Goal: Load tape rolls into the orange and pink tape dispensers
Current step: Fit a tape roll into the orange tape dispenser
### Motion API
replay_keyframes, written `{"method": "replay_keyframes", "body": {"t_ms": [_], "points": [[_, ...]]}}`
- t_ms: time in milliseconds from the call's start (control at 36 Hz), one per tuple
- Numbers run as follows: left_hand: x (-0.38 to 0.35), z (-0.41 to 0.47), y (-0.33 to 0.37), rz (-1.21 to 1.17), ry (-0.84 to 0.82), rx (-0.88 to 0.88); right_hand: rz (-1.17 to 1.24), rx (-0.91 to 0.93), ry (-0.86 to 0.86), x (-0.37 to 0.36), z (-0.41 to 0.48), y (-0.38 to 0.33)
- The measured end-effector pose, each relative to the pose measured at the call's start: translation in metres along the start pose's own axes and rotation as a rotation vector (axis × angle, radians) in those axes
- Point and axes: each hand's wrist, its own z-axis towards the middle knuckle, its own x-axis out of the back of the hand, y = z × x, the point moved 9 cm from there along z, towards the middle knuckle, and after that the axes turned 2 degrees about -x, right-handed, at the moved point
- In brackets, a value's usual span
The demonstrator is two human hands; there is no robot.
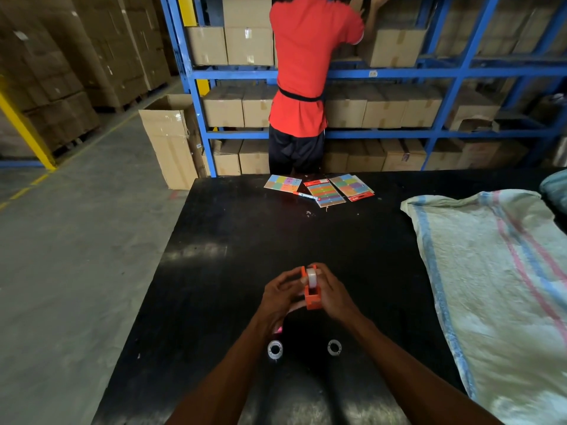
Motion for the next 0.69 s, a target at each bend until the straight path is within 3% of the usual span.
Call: {"method": "replay_keyframes", "body": {"t_ms": [306, 583, 694], "points": [[-0.003, 0.001, 0.008, -0.011, 0.007, -0.014, 0.038, 0.0, 0.043, 0.001, 0.007, 0.003], [0.005, 0.003, 0.003, 0.012, 0.132, -0.01, 0.066, 0.066, 0.0, -0.002, -0.002, -0.016], [-0.006, -0.004, -0.01, -0.048, 0.138, 0.076, 0.017, 0.051, -0.014, -0.009, -0.002, -0.022]]}}
